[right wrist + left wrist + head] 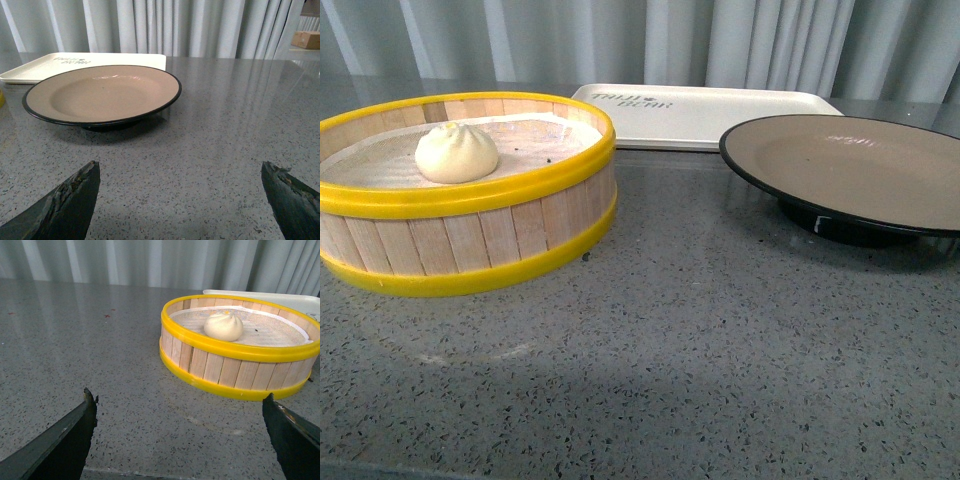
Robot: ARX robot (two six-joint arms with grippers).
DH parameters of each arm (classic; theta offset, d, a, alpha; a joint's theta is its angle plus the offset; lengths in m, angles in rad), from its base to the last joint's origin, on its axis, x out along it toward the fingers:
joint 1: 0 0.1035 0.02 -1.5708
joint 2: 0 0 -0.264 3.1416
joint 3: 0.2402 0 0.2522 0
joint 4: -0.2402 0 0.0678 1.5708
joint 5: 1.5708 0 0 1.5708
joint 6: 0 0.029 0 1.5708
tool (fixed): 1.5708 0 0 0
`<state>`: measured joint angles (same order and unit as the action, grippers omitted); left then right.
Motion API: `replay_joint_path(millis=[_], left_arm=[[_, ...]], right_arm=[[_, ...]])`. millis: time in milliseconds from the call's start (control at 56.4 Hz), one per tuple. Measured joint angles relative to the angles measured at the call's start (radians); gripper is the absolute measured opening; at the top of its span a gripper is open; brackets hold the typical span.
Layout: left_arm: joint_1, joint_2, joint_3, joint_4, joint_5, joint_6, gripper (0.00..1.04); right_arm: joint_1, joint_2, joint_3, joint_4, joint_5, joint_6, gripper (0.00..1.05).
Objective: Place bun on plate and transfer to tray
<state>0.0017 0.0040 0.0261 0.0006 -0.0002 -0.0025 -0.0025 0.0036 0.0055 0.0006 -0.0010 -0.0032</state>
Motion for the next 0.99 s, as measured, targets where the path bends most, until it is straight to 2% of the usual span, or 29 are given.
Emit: replay_joint_path(millis=[568, 603, 657, 710, 834, 994], left_arm=[[0.000, 0.000, 0.000, 0.000, 0.000, 0.000, 0.98], [0.018, 0.036, 0.024, -0.075, 0.045, 0.024, 0.98], [0.070, 0.171, 0.119, -0.293, 0.186, 0.096, 0.98], [0.129, 0.309, 0.195, -0.429, 0.254, 0.142, 0.98], [0.190, 0.381, 0.246, -0.412, 0.315, 0.171, 0.98], [0.205, 0.470, 0.327, -0.306, 0.315, 0.177, 0.98]], right_arm=[[0.000, 0.000, 0.000, 0.000, 0.000, 0.000, 0.96], [0.000, 0.000, 0.000, 0.000, 0.000, 0.000, 0.96], [0.000, 0.000, 0.000, 0.000, 0.000, 0.000, 0.96], [0.000, 0.000, 0.000, 0.000, -0.002, 0.000, 0.96], [0.001, 0.000, 0.000, 0.000, 0.000, 0.000, 0.96], [0.001, 0.000, 0.000, 0.000, 0.000, 0.000, 0.96]])
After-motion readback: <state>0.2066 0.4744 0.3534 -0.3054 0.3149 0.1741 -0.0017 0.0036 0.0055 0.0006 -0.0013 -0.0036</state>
